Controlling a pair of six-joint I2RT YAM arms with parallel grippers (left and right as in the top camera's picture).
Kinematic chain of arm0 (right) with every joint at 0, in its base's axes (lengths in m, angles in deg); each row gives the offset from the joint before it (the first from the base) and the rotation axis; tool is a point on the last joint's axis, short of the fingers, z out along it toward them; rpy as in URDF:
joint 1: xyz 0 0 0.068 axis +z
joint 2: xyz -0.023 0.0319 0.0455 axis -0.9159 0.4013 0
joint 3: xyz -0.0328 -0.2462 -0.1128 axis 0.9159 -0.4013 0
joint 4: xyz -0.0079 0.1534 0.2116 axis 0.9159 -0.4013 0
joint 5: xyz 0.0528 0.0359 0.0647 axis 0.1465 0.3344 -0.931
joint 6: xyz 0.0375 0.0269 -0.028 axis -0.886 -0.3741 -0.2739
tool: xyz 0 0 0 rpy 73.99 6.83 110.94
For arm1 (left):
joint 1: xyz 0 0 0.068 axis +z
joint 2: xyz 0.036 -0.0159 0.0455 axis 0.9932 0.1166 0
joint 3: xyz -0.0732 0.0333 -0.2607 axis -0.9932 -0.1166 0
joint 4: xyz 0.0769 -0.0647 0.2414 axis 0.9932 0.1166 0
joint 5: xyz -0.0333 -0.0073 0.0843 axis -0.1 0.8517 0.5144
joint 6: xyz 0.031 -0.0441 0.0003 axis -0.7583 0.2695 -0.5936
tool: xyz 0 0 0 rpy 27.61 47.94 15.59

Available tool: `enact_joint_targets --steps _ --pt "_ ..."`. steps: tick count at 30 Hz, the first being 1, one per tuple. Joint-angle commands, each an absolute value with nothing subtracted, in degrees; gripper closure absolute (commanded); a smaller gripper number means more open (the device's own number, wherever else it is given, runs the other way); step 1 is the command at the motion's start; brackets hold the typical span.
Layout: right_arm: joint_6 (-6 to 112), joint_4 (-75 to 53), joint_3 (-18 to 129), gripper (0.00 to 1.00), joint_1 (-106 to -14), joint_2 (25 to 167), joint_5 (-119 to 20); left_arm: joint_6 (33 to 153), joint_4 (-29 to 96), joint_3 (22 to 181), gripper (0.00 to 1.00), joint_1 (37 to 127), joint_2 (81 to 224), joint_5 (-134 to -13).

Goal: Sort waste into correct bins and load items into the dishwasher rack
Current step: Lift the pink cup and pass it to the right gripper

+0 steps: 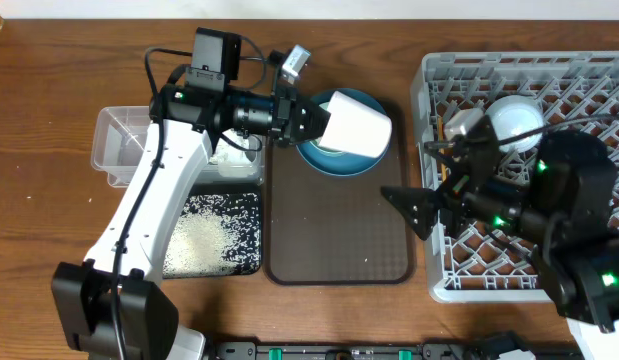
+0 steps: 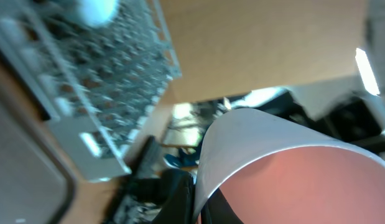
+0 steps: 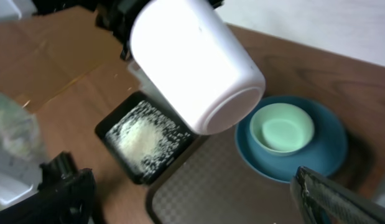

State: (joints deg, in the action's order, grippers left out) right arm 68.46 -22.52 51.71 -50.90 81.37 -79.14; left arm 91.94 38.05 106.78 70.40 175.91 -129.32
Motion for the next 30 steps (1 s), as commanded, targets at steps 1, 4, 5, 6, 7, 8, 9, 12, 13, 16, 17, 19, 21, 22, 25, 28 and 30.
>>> enact_joint_targets --steps 1,4,5,6,7,8,9,12,13,16,17,19,21,22,25,28,30 --pt "72.48 -22.34 52.1 0.01 -51.03 83.1 -86.02 90.59 37.83 107.41 0.94 69.57 175.21 -136.3" --pt "73.4 -21.18 52.1 0.01 -51.03 84.85 -88.43 90.63 37.83 107.41 0.94 68.41 175.21 -136.3" --pt "73.4 -20.48 52.1 0.01 -51.05 85.59 -88.43 90.61 37.79 107.41 0.94 67.97 175.21 -136.3" --pt "73.35 -19.7 52.1 0.01 -51.05 86.24 -88.45 90.59 37.77 107.41 0.94 67.69 175.21 -136.27" --pt "73.33 -18.58 52.1 0.01 -51.03 86.86 -88.65 90.57 37.75 107.41 0.94 67.45 175.21 -136.27" --pt "73.31 -17.51 52.1 0.03 -51.05 87.32 -89.46 90.57 37.75 107.41 0.94 67.34 175.21 -136.27" --pt "73.29 -15.98 52.1 0.06 -51.05 87.86 -91.18 90.57 37.75 107.41 0.94 67.29 175.21 -136.27" --pt "73.29 -12.81 52.1 0.2 -51.03 88.71 -96.01 90.59 37.77 107.41 0.94 67.29 175.21 -136.3" --pt "73.29 -12.35 52.1 0.23 -51.03 88.89 -96.56 90.59 37.77 107.41 0.94 67.29 175.21 -136.3" --pt "73.33 -12.79 52.03 0.3 -50.87 89.46 -95.69 90.59 37.79 107.41 0.94 67.23 175.21 -136.3" --pt "73.33 -13.03 51.99 0.32 -50.87 89.7 -95.62 90.59 37.79 107.41 0.94 67.25 175.21 -136.3" --pt "73.35 -13.49 51.97 0.37 -50.87 90.48 -95.64 90.59 37.79 107.41 0.94 67.23 175.21 -136.3" --pt "73.35 -13.49 51.97 0.4 -50.9 91.1 -95.64 90.59 37.77 107.41 0.94 67.25 175.21 -136.3" --pt "73.35 -13.36 51.97 0.42 -50.9 91.4 -95.64 90.59 37.77 107.41 0.94 67.25 175.21 -136.3" --pt "73.35 -12.46 51.97 0.51 -50.9 91.71 -95.62 90.57 37.79 107.41 0.94 67.23 175.21 -136.3" --pt "73.35 -10.87 51.97 0.54 -50.9 91.66 -95.64 90.57 37.79 107.41 0.93 67.21 175.21 -136.3" --pt "73.33 -9.64 51.99 0.54 -50.9 91.69 -95.64 90.55 37.81 107.41 0.94 67.21 175.21 -136.3"
